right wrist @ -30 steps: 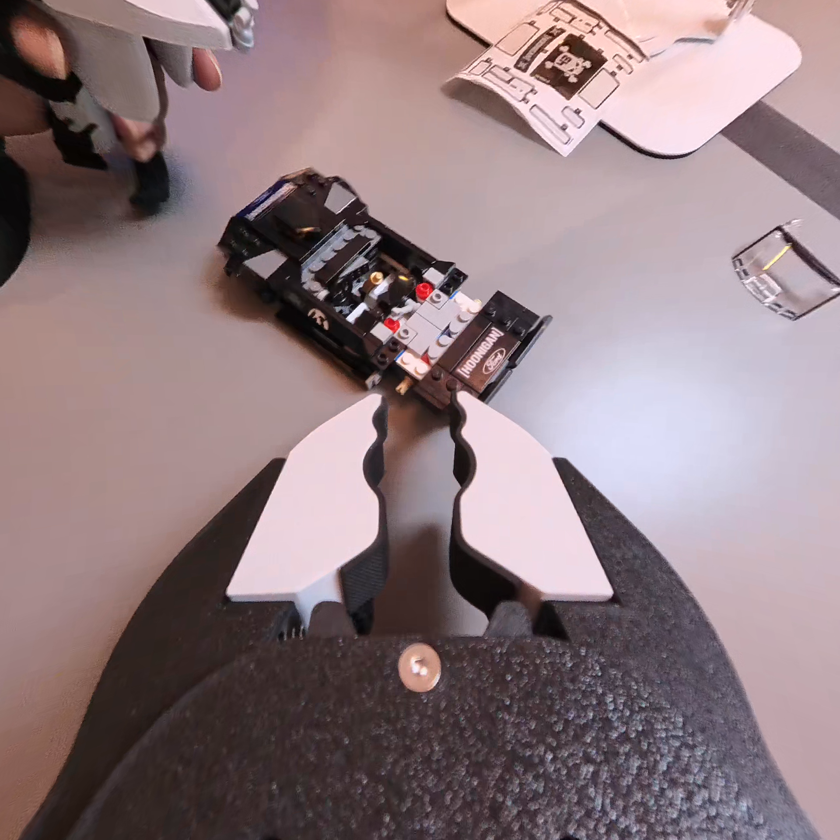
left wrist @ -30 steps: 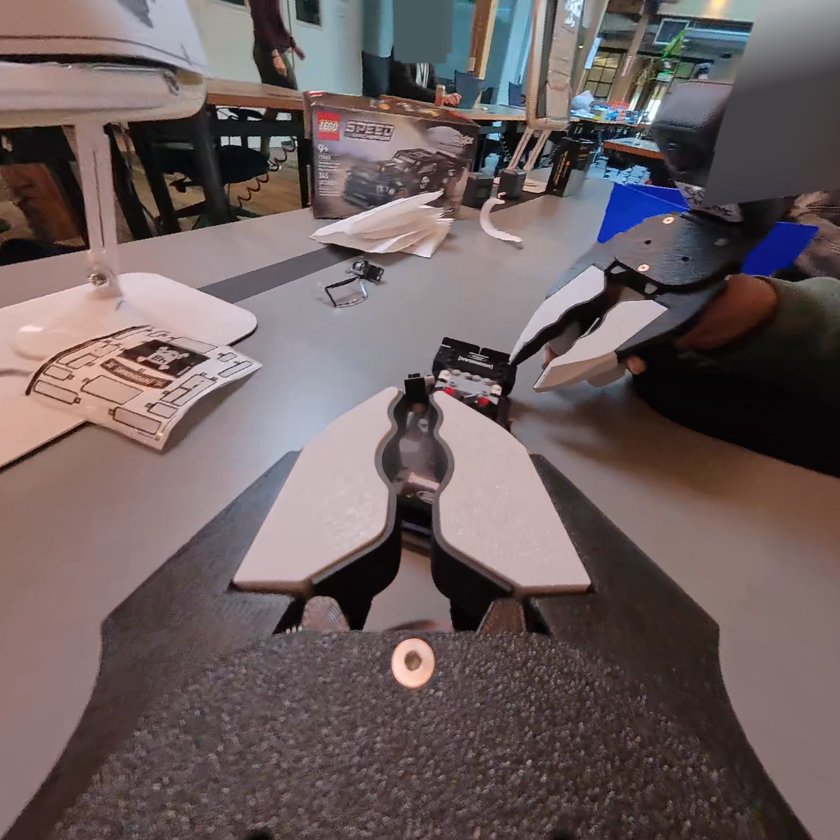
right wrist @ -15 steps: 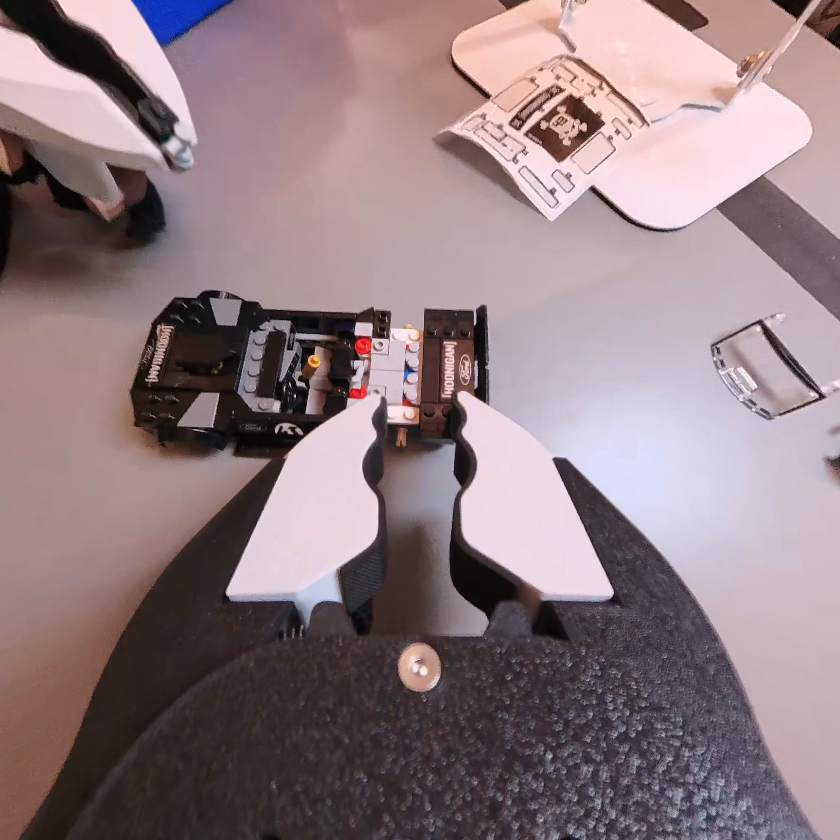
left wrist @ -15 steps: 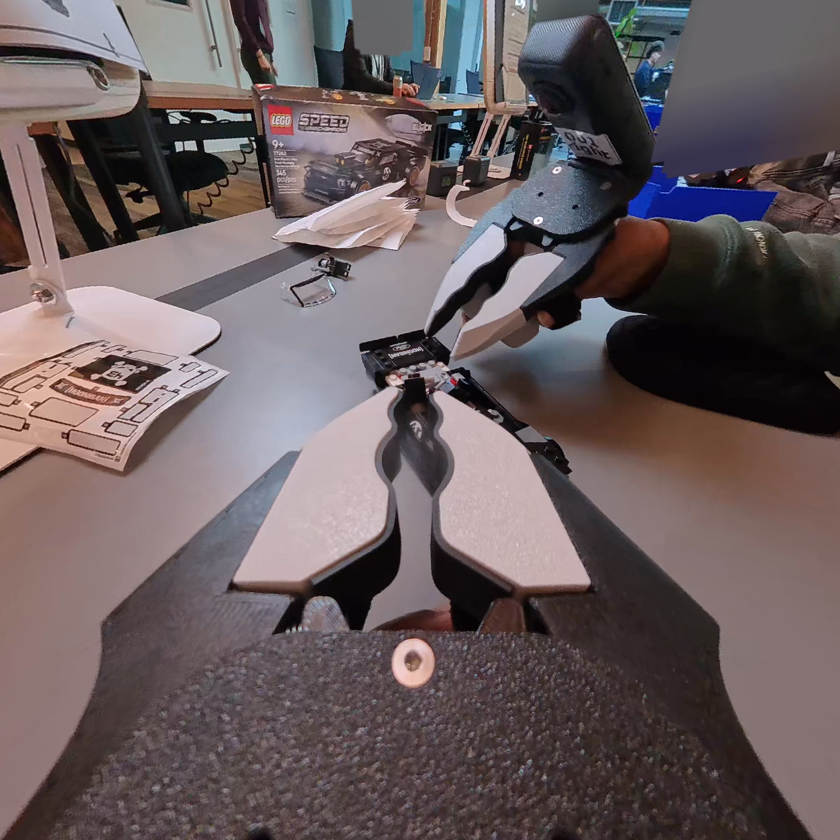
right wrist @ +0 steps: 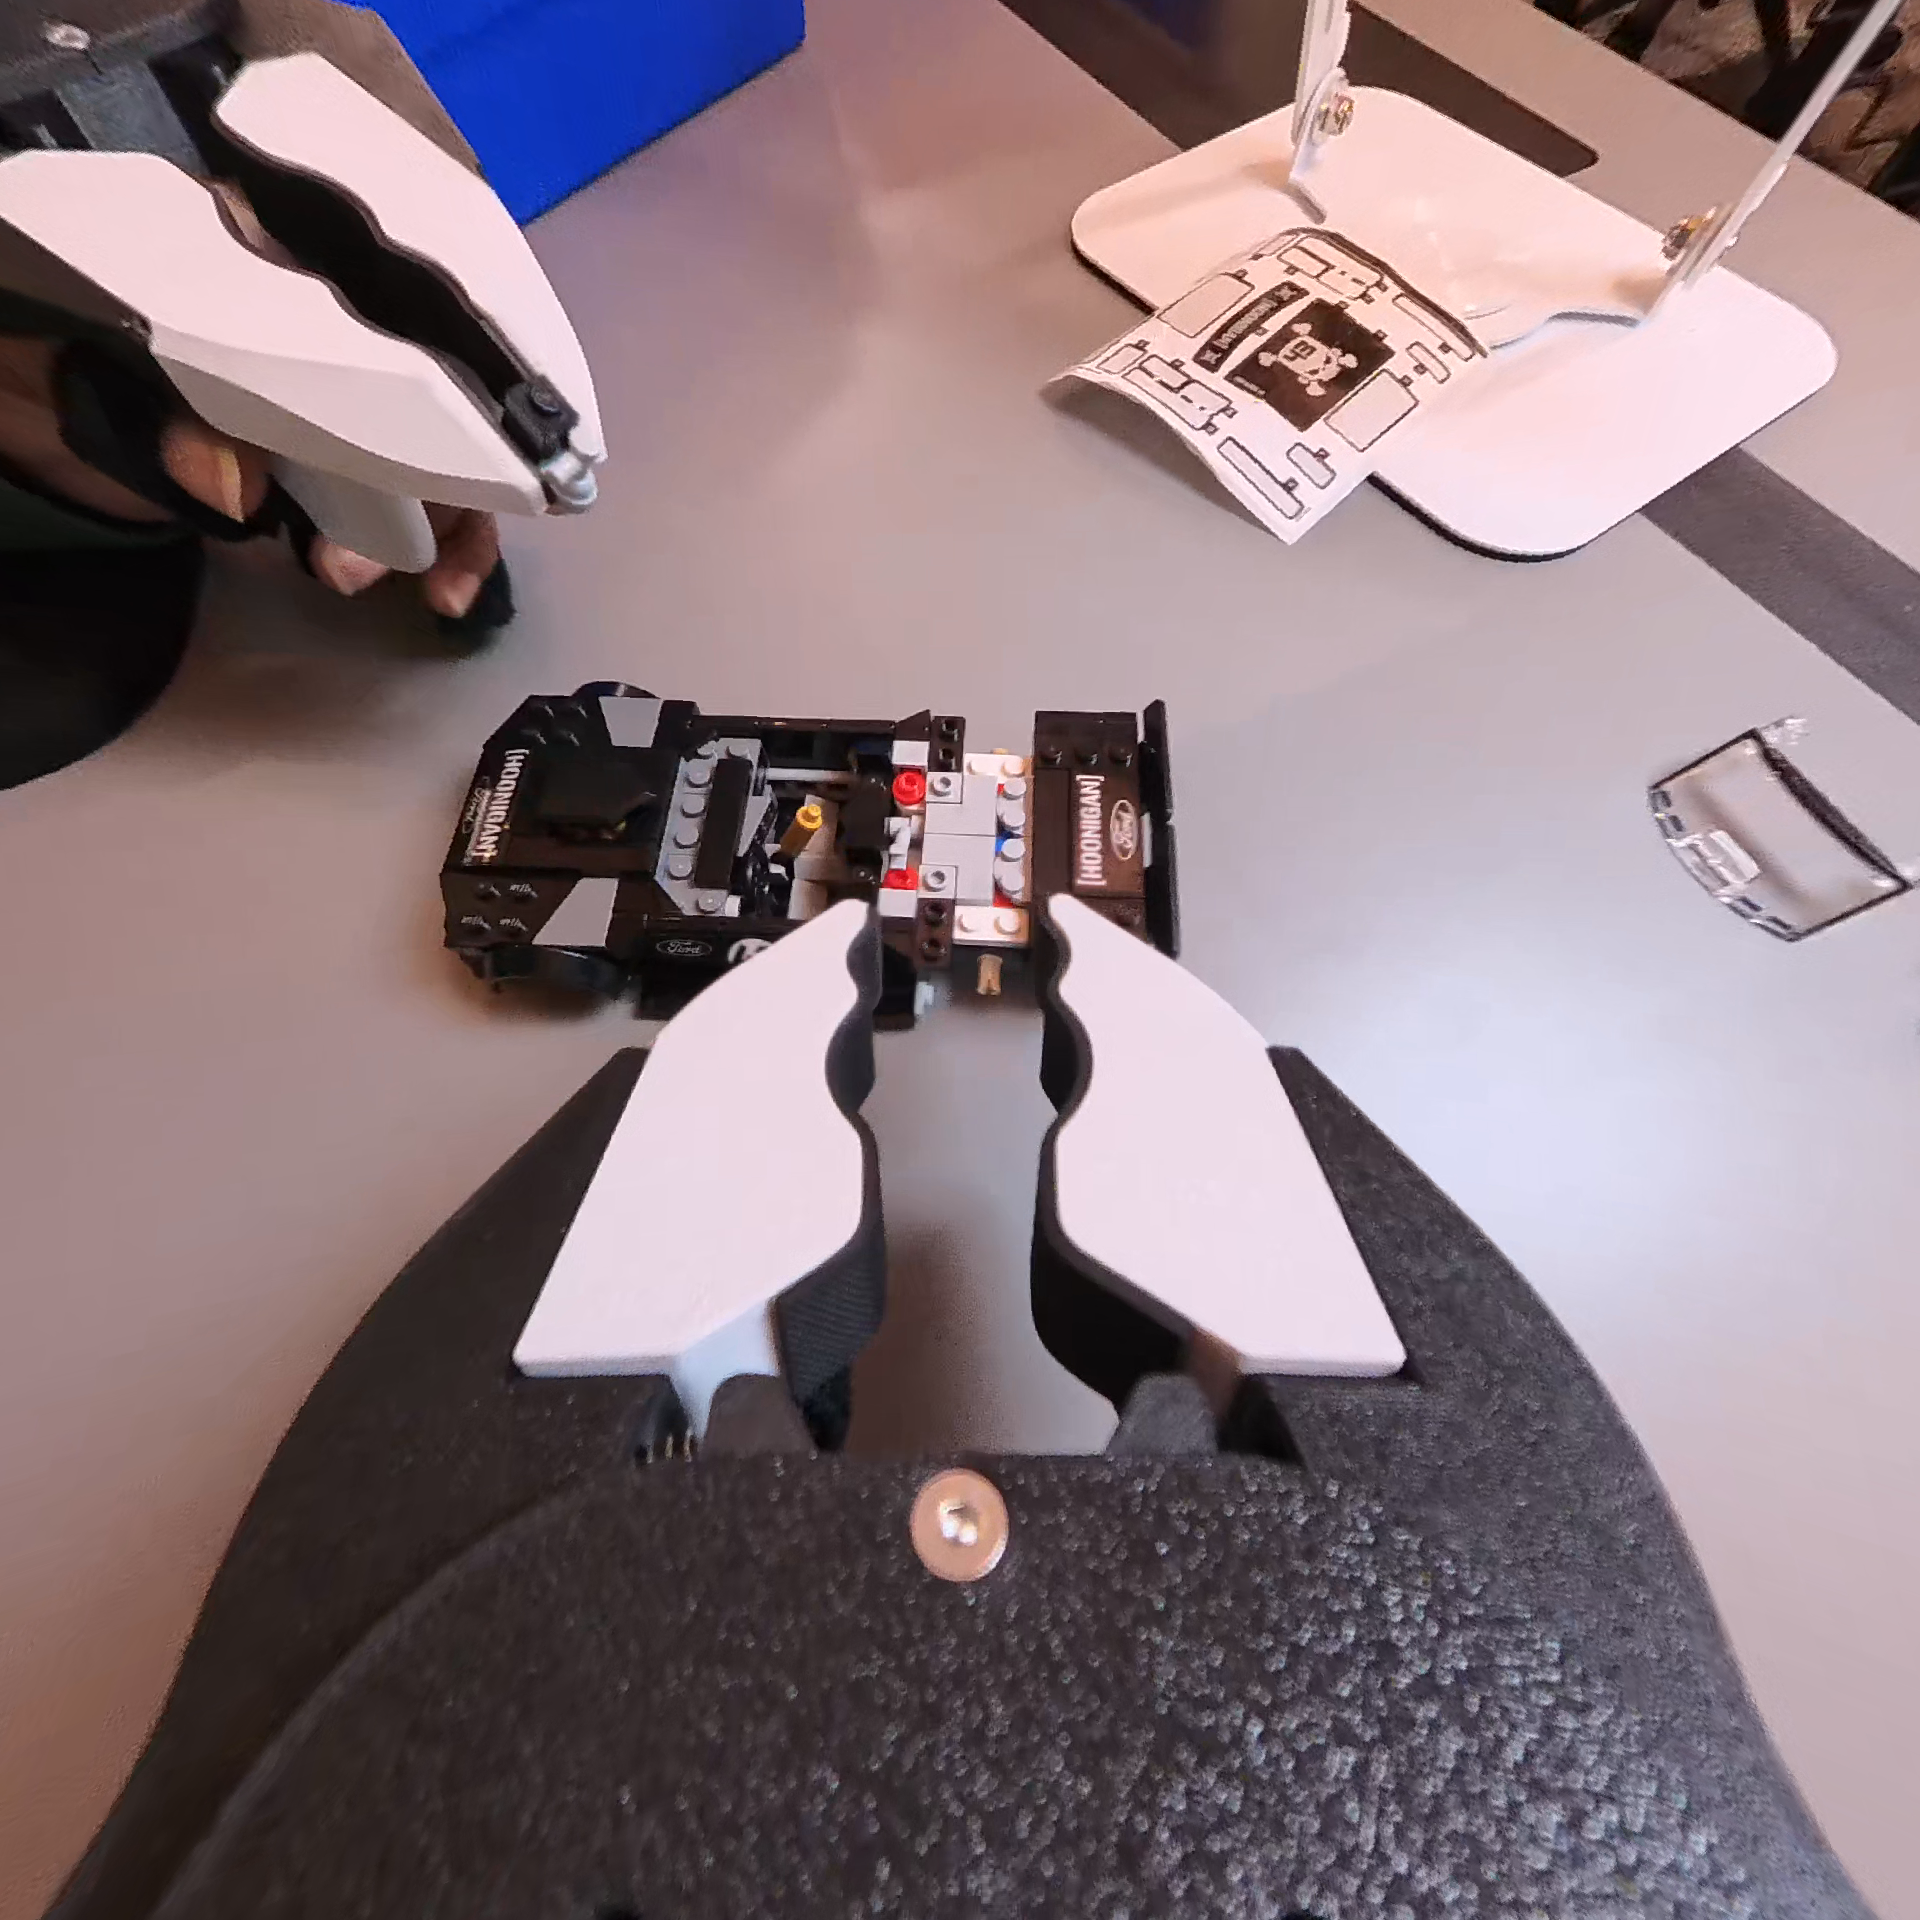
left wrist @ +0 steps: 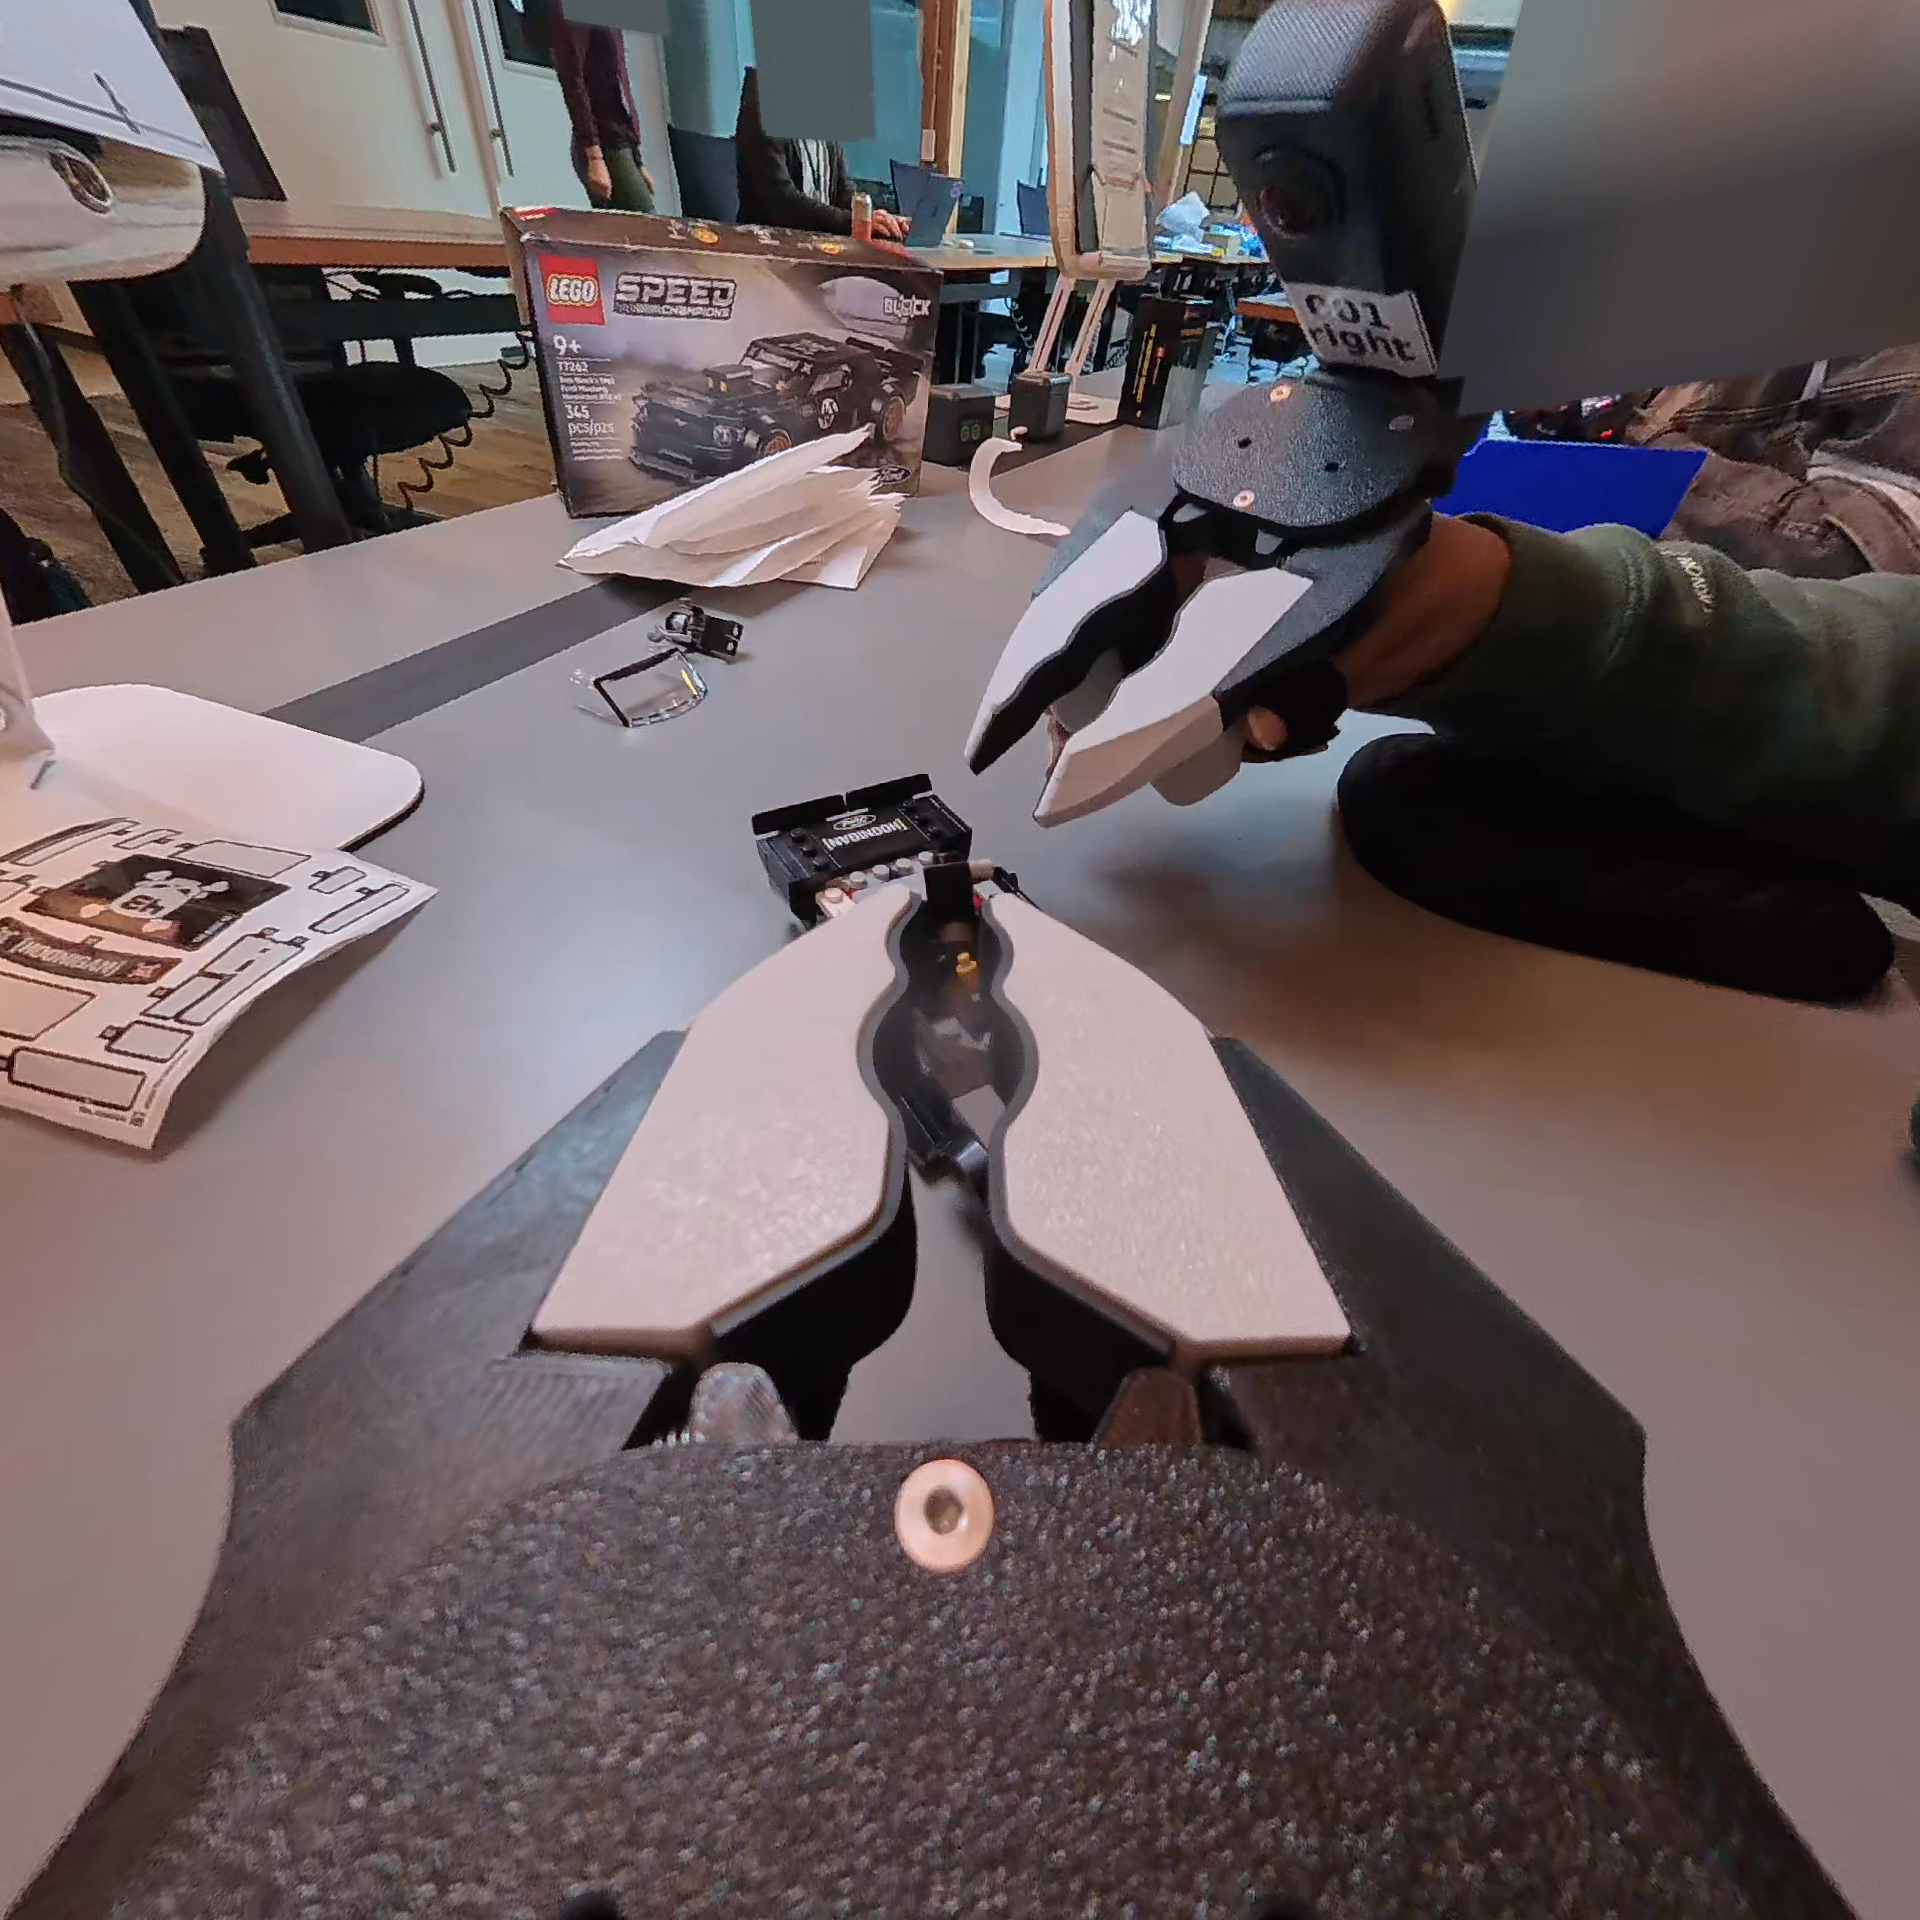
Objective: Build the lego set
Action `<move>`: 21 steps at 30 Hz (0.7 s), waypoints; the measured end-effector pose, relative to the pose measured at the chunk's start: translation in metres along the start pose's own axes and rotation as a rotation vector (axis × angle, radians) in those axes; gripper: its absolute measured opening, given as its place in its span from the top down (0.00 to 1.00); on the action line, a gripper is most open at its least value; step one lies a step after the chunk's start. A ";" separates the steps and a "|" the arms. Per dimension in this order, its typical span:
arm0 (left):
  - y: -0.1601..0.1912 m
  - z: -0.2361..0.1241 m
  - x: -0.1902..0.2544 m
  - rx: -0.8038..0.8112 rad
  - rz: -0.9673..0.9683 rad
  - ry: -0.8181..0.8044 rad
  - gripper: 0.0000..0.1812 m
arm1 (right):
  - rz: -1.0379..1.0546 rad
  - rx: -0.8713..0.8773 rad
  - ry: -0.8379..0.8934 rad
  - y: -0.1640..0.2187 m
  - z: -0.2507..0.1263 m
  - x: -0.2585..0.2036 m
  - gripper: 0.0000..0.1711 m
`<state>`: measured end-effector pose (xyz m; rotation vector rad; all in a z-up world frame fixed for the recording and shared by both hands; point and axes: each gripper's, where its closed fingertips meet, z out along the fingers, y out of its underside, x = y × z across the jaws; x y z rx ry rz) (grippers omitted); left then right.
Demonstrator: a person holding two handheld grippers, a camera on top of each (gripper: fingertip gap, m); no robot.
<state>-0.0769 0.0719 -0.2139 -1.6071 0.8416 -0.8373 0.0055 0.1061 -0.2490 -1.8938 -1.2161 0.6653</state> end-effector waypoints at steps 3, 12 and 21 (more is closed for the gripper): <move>0.000 0.001 0.002 -0.001 0.026 -0.001 0.95 | 0.023 0.019 -0.039 0.000 0.002 -0.007 0.82; -0.006 0.006 0.030 0.029 0.093 0.115 0.95 | -0.033 0.284 -0.214 -0.041 -0.012 -0.052 0.85; -0.016 0.012 0.063 0.081 0.050 0.242 0.95 | -0.097 0.382 -0.307 -0.054 -0.022 -0.083 0.93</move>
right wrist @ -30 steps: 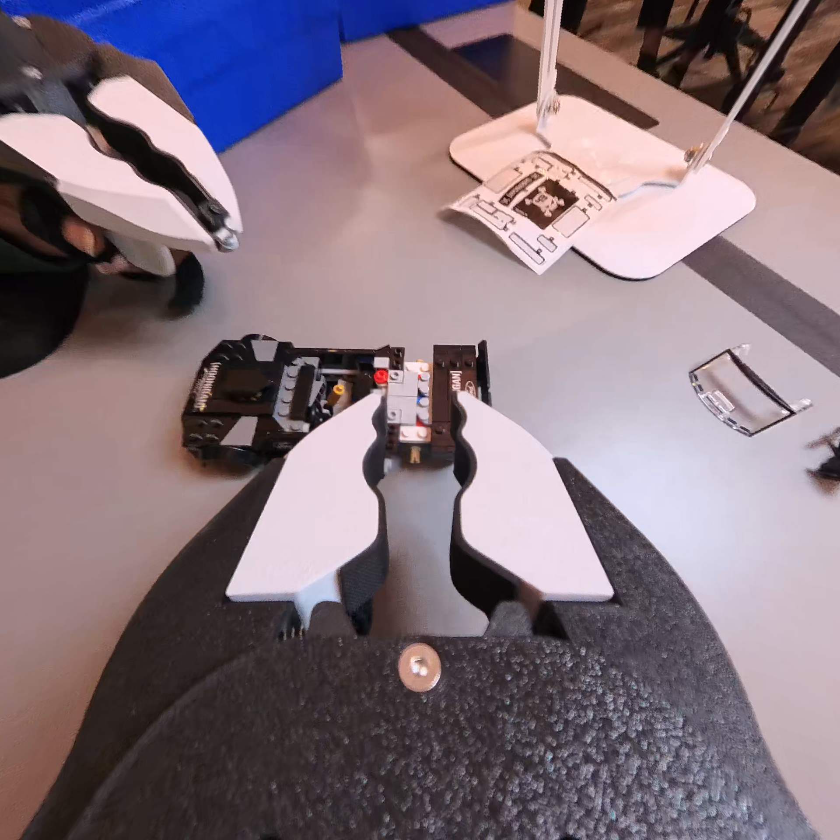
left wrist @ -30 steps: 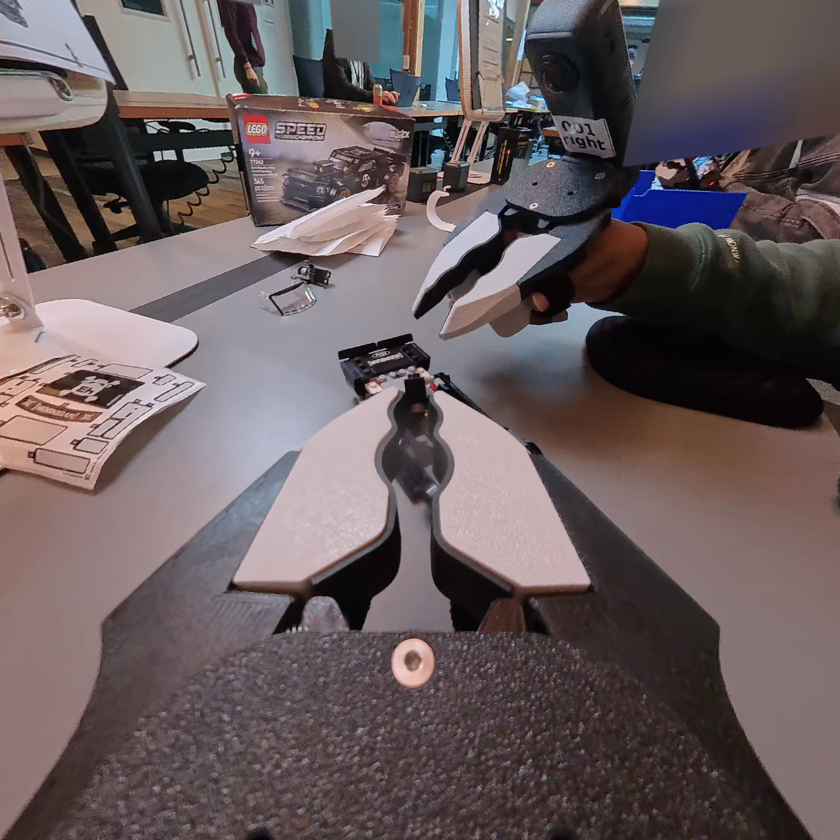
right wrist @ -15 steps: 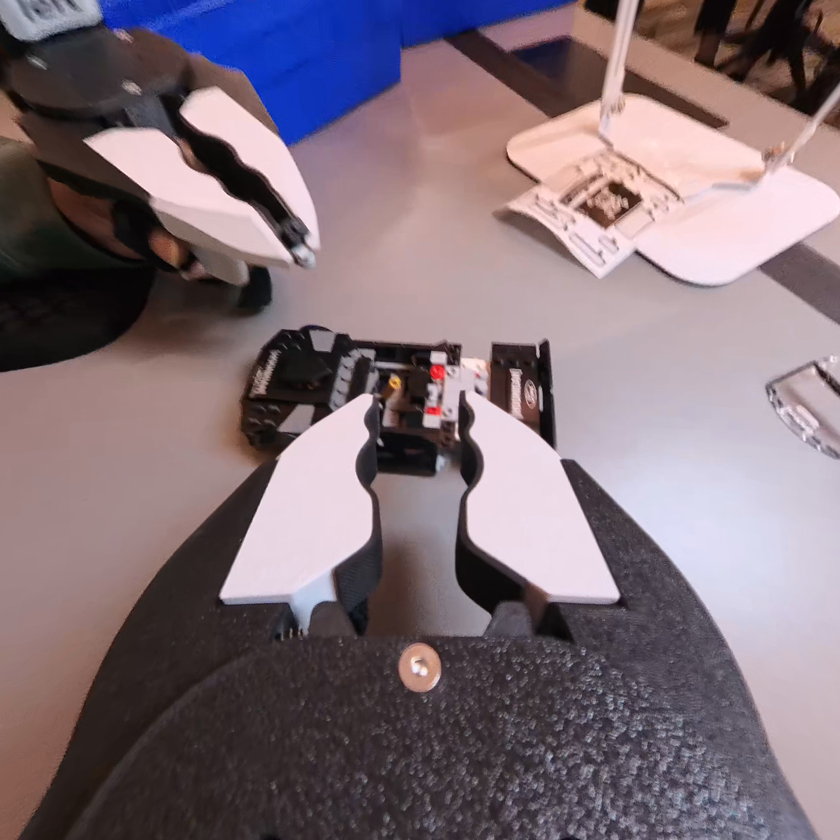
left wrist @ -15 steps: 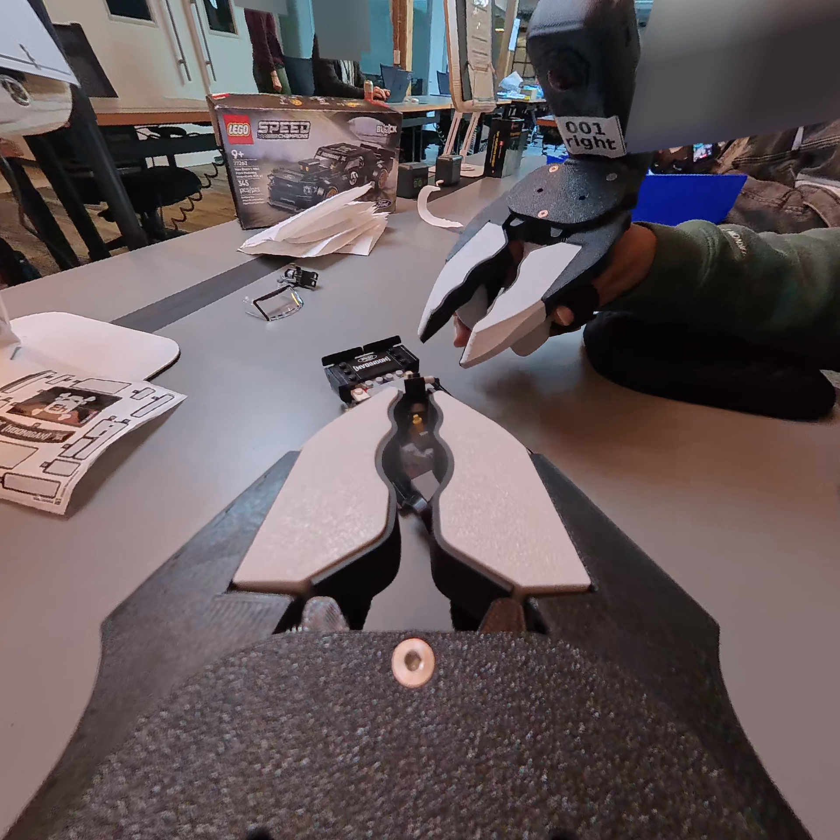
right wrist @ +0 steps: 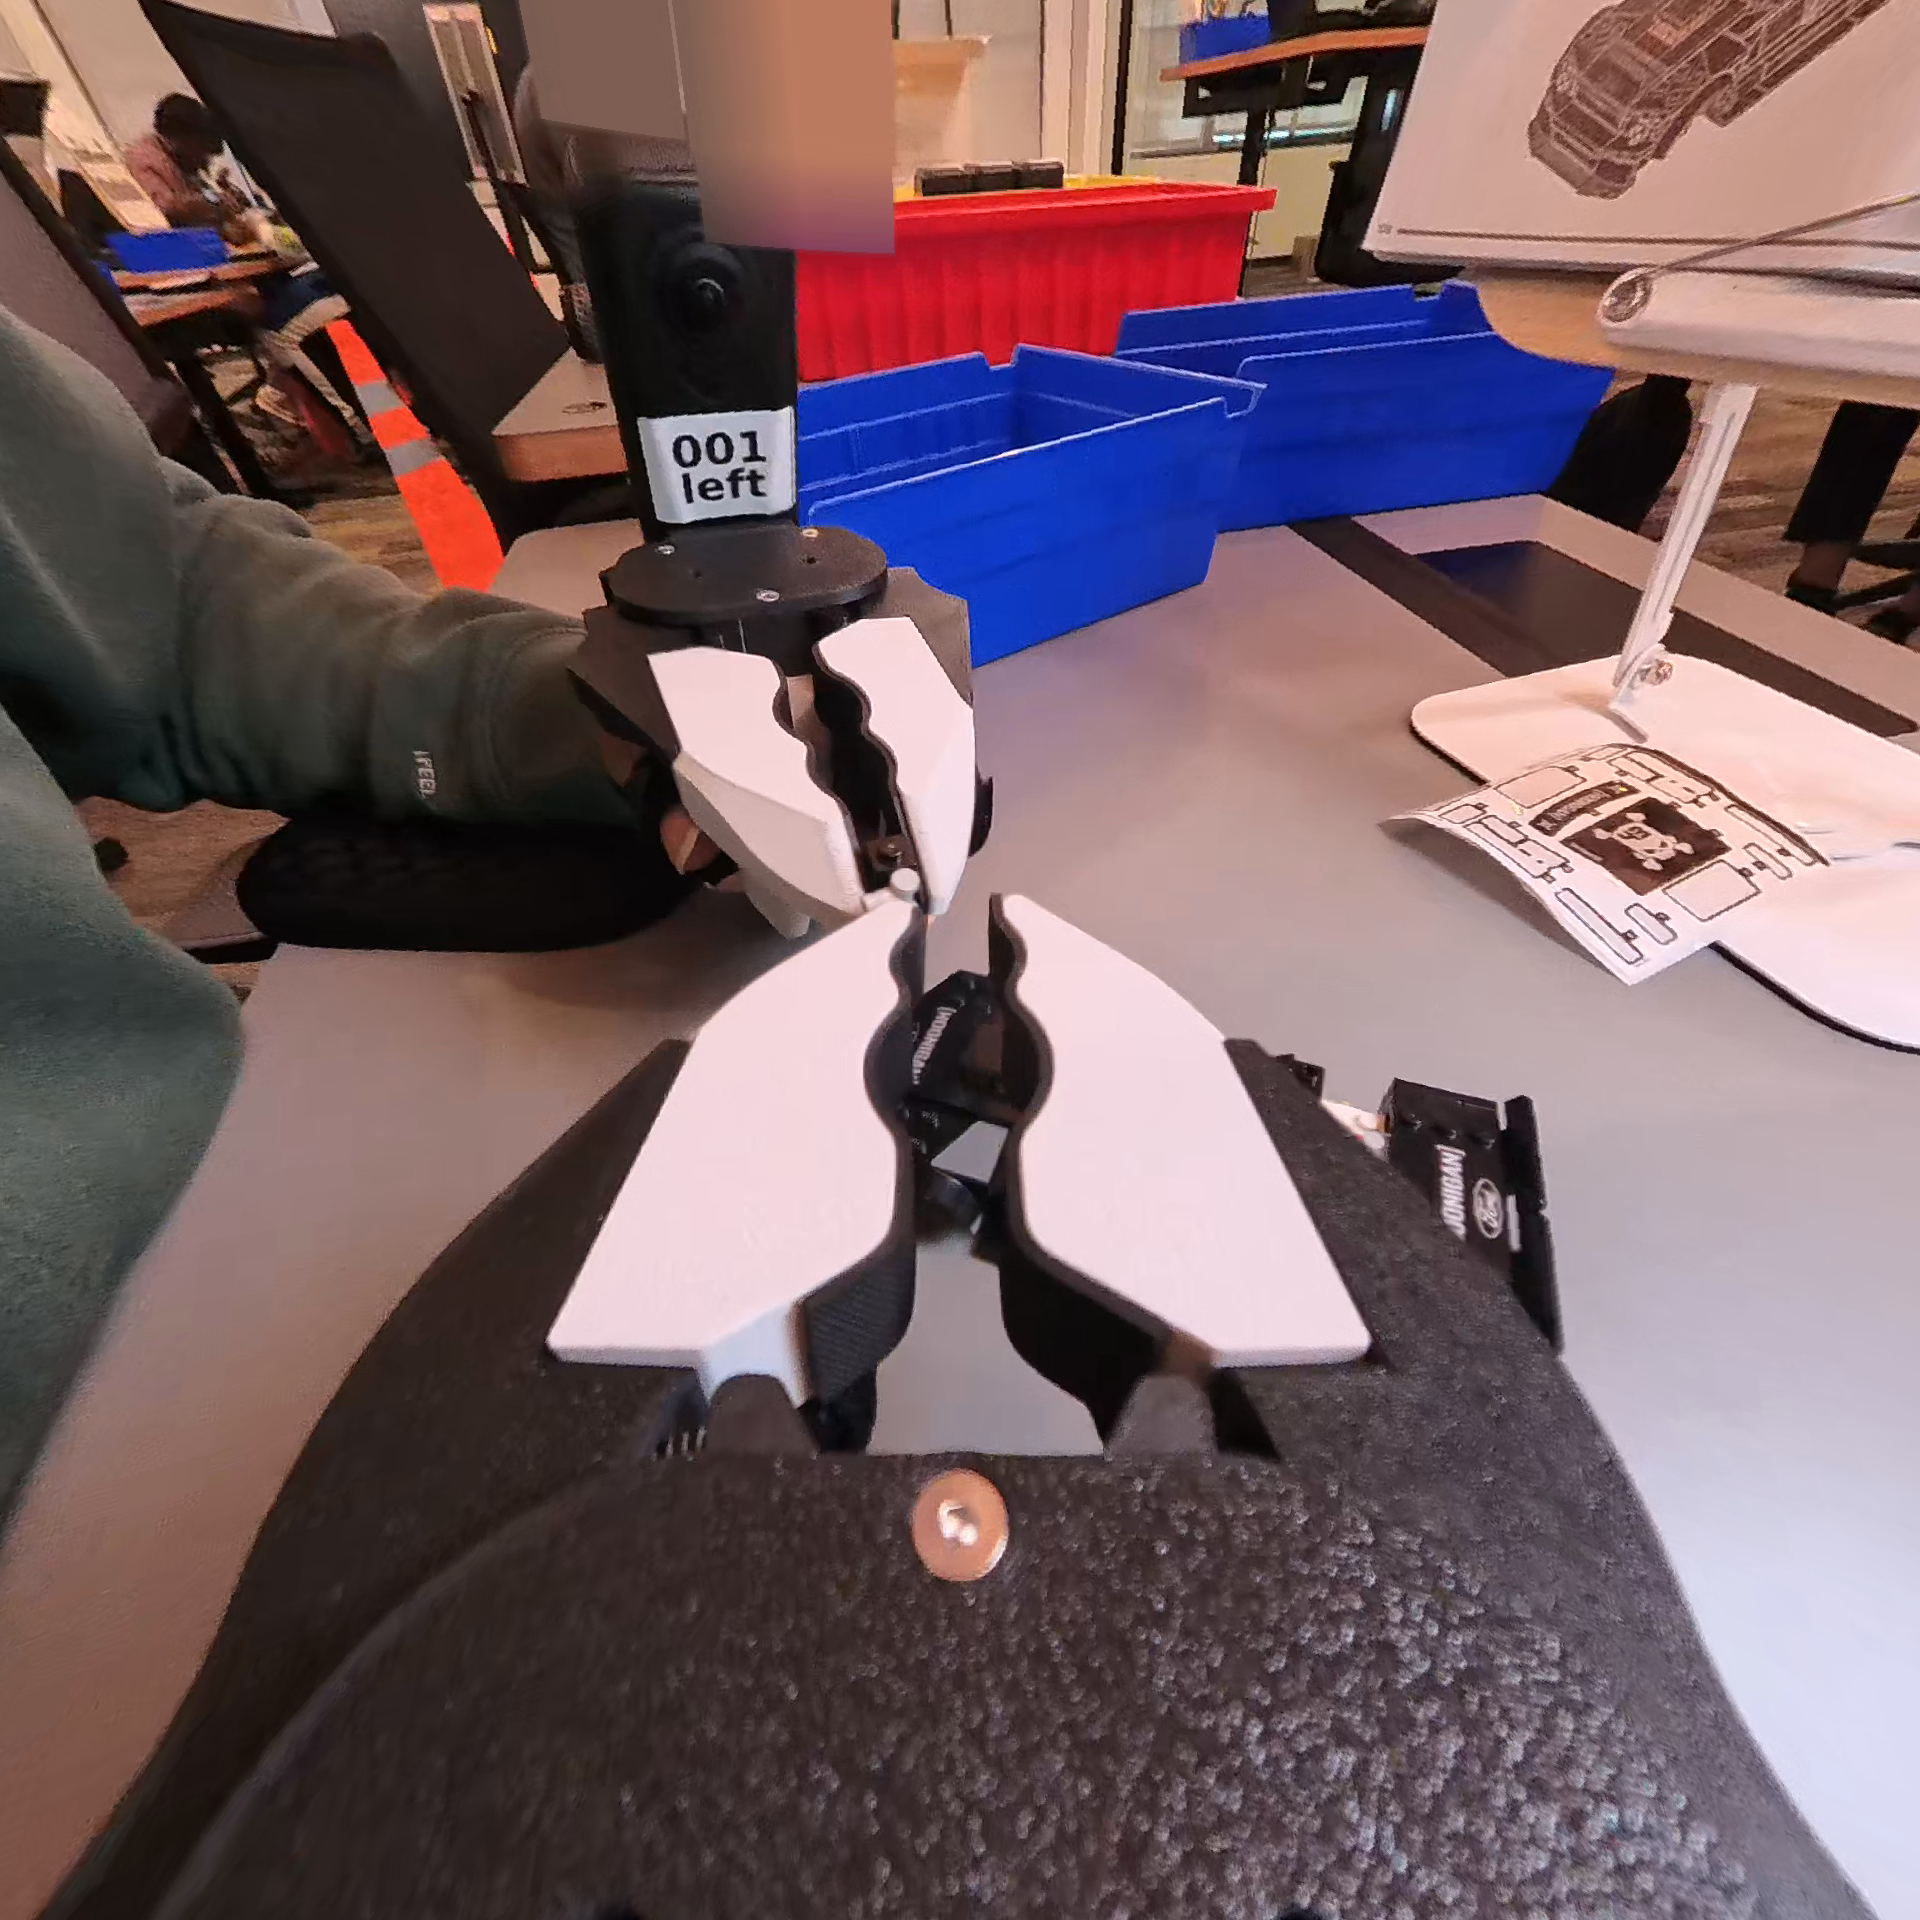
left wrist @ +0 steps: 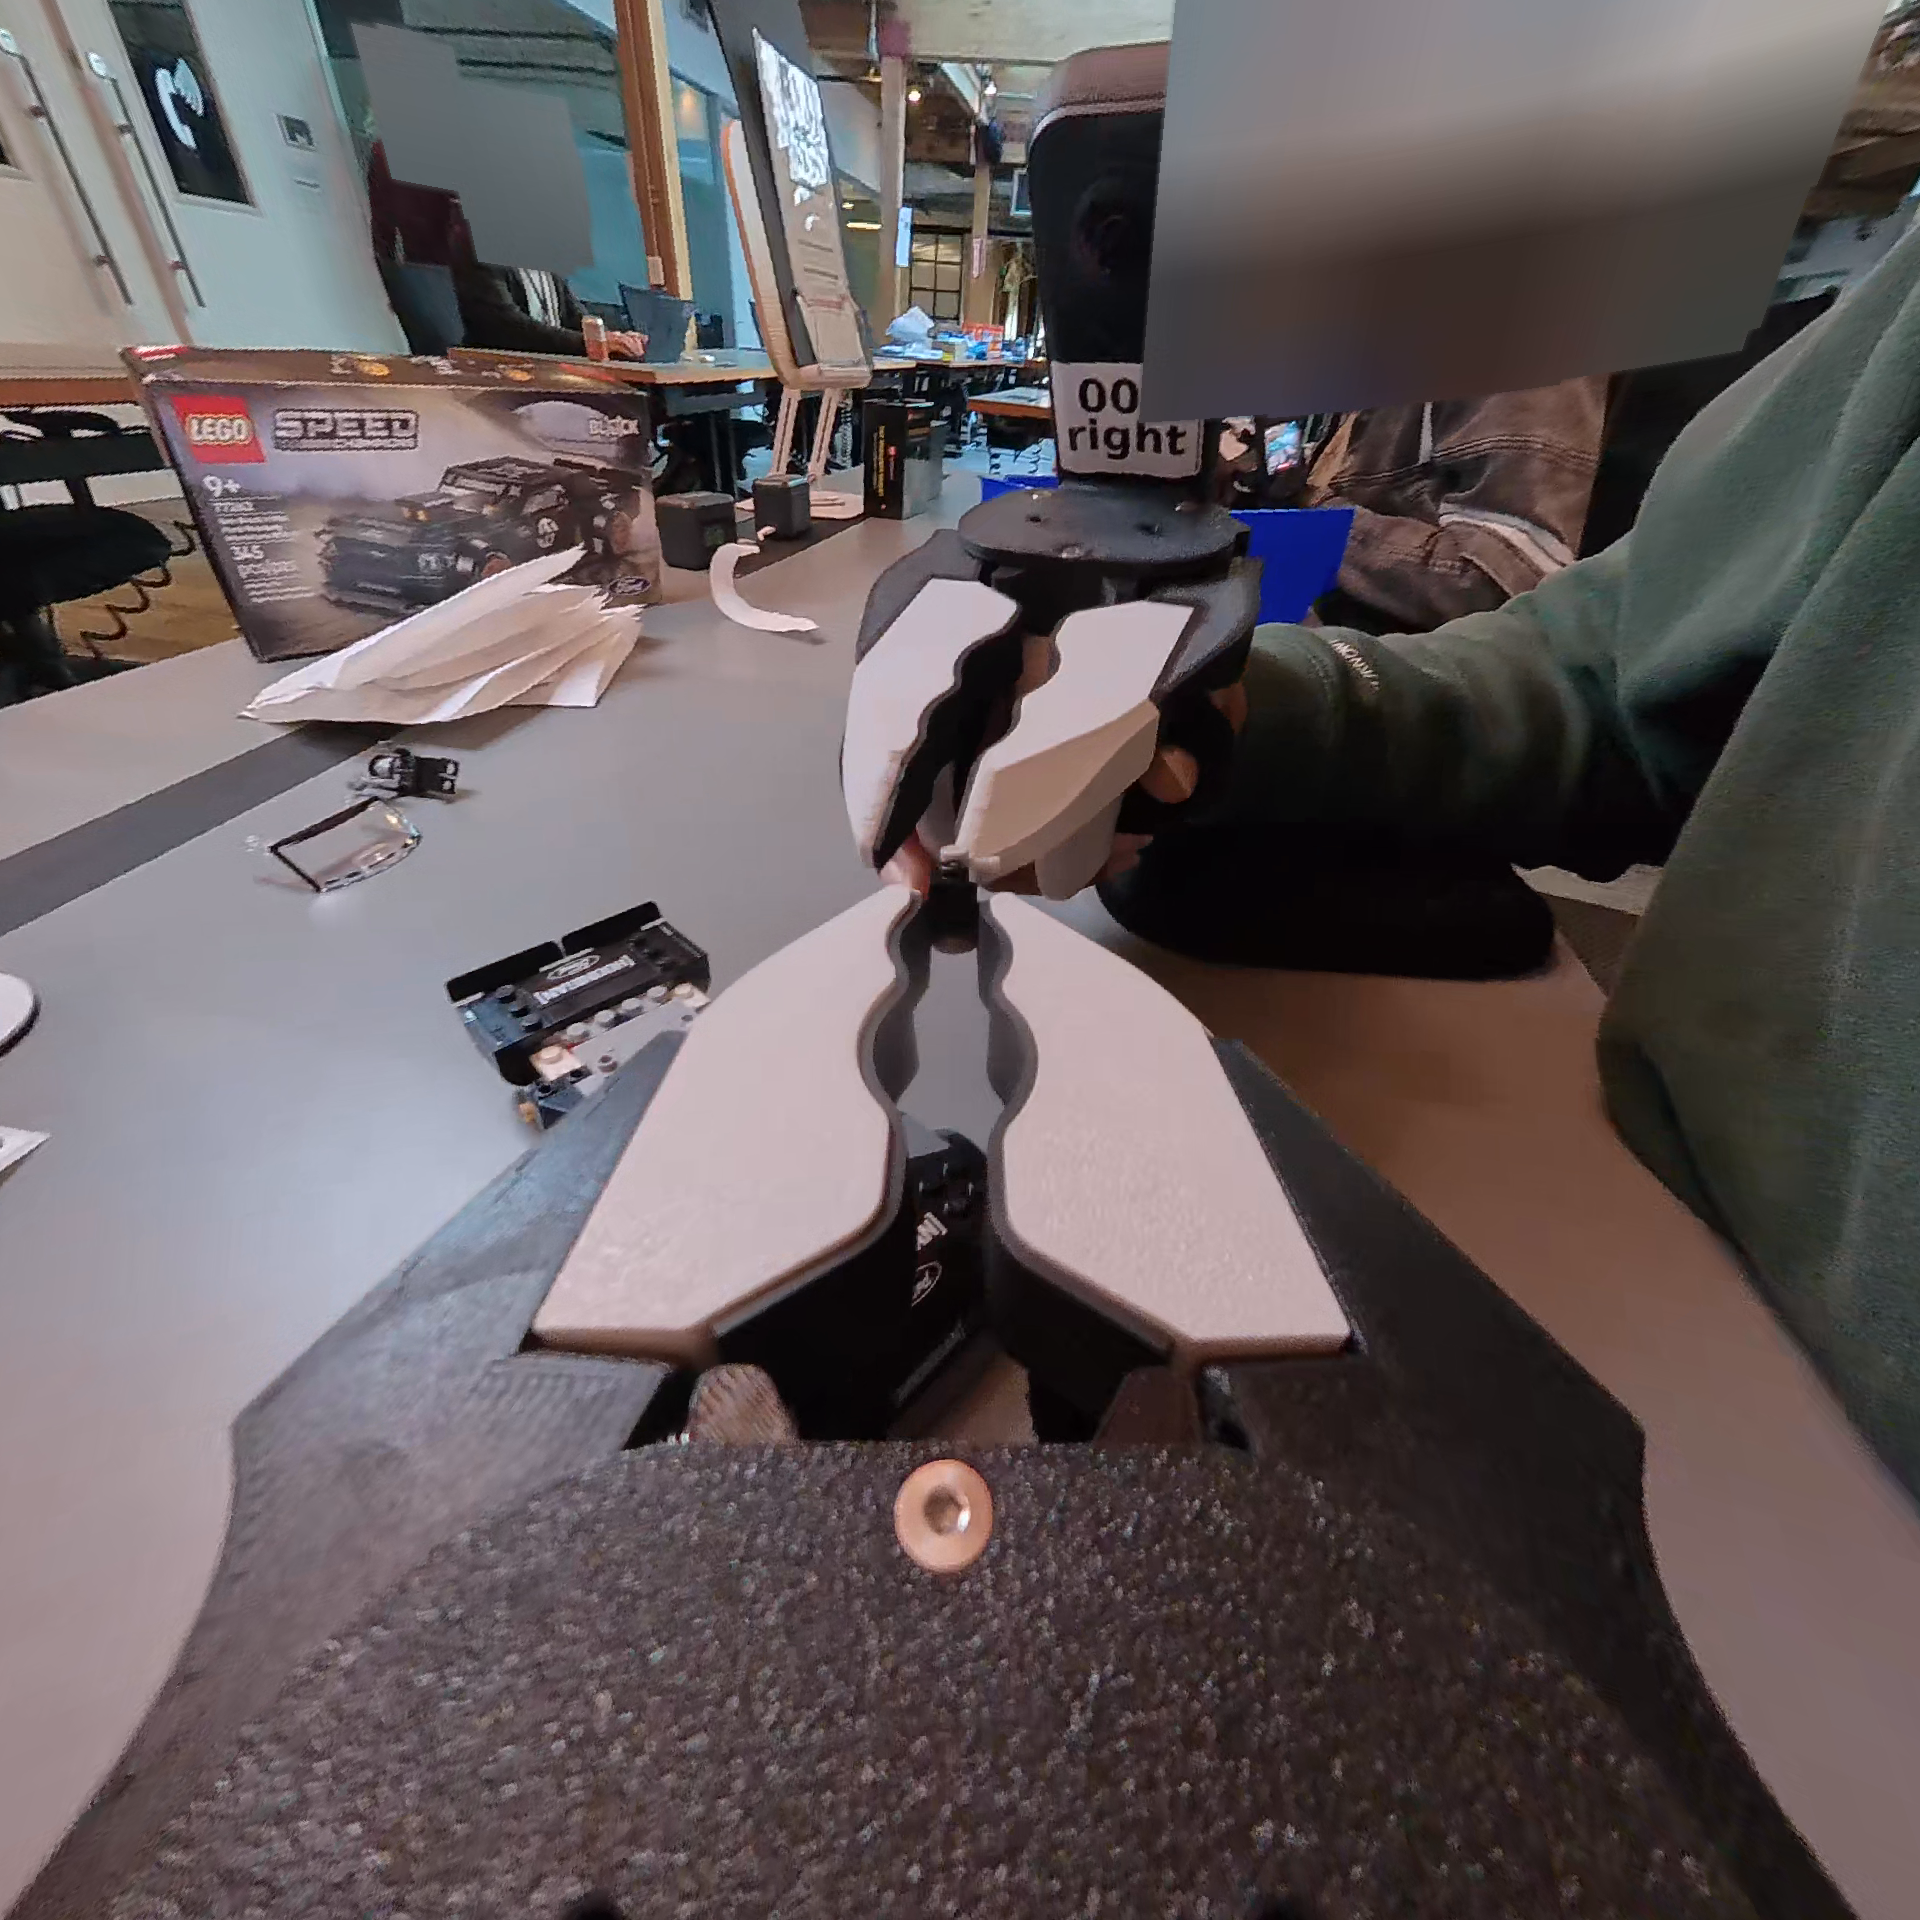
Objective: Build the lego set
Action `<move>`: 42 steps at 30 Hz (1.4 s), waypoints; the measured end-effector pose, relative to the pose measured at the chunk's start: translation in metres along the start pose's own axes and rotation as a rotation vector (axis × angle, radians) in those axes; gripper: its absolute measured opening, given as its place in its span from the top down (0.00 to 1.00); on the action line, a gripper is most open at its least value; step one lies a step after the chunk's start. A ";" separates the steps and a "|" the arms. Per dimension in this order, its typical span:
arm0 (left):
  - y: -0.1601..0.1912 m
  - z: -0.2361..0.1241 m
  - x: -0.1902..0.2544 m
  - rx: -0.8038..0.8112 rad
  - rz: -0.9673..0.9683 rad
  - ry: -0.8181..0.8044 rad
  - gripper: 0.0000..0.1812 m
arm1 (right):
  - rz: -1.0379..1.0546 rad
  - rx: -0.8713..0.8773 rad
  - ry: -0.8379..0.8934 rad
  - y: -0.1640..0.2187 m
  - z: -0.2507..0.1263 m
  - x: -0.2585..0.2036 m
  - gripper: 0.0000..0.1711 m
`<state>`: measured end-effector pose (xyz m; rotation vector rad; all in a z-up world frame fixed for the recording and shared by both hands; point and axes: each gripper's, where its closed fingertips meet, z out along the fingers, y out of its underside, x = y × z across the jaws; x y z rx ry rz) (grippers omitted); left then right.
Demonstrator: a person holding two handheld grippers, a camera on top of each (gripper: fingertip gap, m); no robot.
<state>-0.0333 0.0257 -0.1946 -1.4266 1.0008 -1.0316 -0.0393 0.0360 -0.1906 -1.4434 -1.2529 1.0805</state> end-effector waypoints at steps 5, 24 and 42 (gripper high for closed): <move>-0.004 0.001 0.002 0.027 -0.034 0.015 0.95 | 0.045 0.028 -0.043 -0.004 -0.004 -0.003 0.92; -0.008 0.003 0.002 0.057 -0.063 0.030 0.95 | 0.117 0.079 -0.147 -0.009 -0.009 -0.010 0.91; -0.002 0.002 0.002 0.038 -0.090 0.048 0.95 | 0.120 0.047 -0.170 -0.001 -0.005 -0.015 1.00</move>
